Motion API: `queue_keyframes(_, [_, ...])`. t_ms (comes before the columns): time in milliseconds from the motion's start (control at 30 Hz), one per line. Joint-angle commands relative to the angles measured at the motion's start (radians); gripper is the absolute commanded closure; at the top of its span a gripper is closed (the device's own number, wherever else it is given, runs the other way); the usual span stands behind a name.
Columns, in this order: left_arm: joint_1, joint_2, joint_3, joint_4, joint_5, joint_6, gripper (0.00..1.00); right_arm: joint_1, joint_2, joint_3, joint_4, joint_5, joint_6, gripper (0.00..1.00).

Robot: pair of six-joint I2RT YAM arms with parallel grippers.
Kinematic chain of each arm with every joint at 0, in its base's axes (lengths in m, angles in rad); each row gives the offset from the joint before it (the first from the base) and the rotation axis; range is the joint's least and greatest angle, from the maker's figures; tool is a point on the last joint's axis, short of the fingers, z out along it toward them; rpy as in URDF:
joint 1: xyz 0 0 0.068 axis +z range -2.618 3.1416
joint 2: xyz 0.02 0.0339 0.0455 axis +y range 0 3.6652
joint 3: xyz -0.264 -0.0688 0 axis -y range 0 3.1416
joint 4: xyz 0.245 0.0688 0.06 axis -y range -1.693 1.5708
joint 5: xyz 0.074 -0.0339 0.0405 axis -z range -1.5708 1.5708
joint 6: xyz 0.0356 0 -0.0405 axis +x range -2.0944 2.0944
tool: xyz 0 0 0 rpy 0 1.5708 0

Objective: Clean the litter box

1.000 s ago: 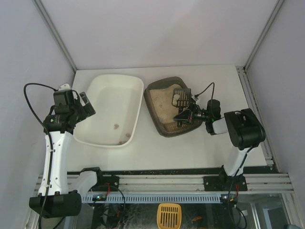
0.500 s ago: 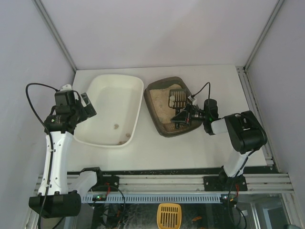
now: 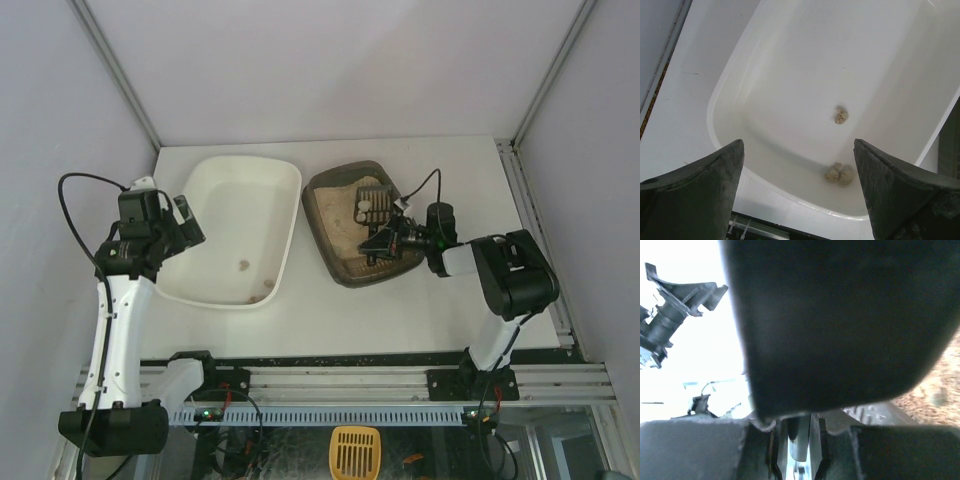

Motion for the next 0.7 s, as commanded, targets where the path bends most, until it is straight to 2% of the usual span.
queue_keyframes(0, [-0.011,-0.009,-0.009,0.028,-0.006,0.022,0.06,-0.015,-0.067,0.013,-0.011,-0.023,-0.016,1.0])
queue_keyframes(33, [-0.01,-0.008,-0.009,0.028,-0.004,0.02,0.06,-0.052,-0.038,-0.014,0.182,-0.029,0.121,1.0])
queue_keyframes(67, [-0.01,-0.007,-0.009,0.028,-0.002,0.02,0.06,-0.057,-0.016,-0.011,0.257,-0.039,0.172,1.0])
queue_keyframes(100, [-0.012,-0.006,-0.009,0.028,-0.002,0.02,0.06,-0.035,-0.026,0.011,0.194,-0.044,0.124,1.0])
queue_keyframes(200, [-0.015,-0.002,-0.007,0.026,-0.006,0.025,0.06,0.077,-0.105,0.133,-0.412,0.022,-0.289,1.0])
queue_keyframes(233, [-0.017,-0.003,-0.007,0.026,-0.006,0.025,0.06,0.066,-0.104,0.128,-0.411,0.007,-0.278,1.0])
queue_keyframes(333, [-0.017,-0.005,-0.01,0.028,0.0,0.023,0.06,-0.033,-0.053,0.029,0.052,-0.027,0.043,1.0])
queue_keyframes(367, [-0.017,-0.004,-0.009,0.027,-0.001,0.024,0.05,-0.026,-0.051,0.036,0.05,-0.029,0.05,1.0])
queue_keyframes(400, [-0.019,-0.003,-0.006,0.024,-0.005,0.025,0.06,0.01,-0.076,0.07,-0.135,-0.012,-0.051,1.0])
queue_keyframes(433, [-0.021,-0.001,-0.004,0.023,-0.01,0.028,0.06,0.063,-0.111,0.129,-0.415,0.029,-0.227,1.0])
queue_keyframes(467, [-0.024,0.0,-0.002,0.022,-0.015,0.032,0.05,0.107,-0.132,0.197,-0.617,0.066,-0.393,1.0])
queue_keyframes(500, [-0.027,0.0,-0.001,0.022,-0.017,0.032,0.06,0.119,-0.136,0.218,-0.641,0.054,-0.447,1.0])
queue_keyframes(533, [-0.028,0.0,-0.002,0.025,-0.015,0.031,0.06,0.096,-0.13,0.201,-0.561,0.015,-0.362,1.0])
queue_keyframes(600, [-0.029,-0.002,-0.007,0.028,-0.009,0.032,0.05,0.011,-0.112,0.121,-0.28,-0.023,-0.166,1.0])
queue_keyframes(633, [-0.03,0.0,-0.007,0.029,-0.007,0.031,0.06,-0.018,-0.109,0.102,-0.228,-0.025,-0.133,1.0])
queue_keyframes(667, [-0.031,0.0,-0.008,0.028,-0.007,0.031,0.05,-0.022,-0.115,0.105,-0.25,-0.022,-0.151,1.0])
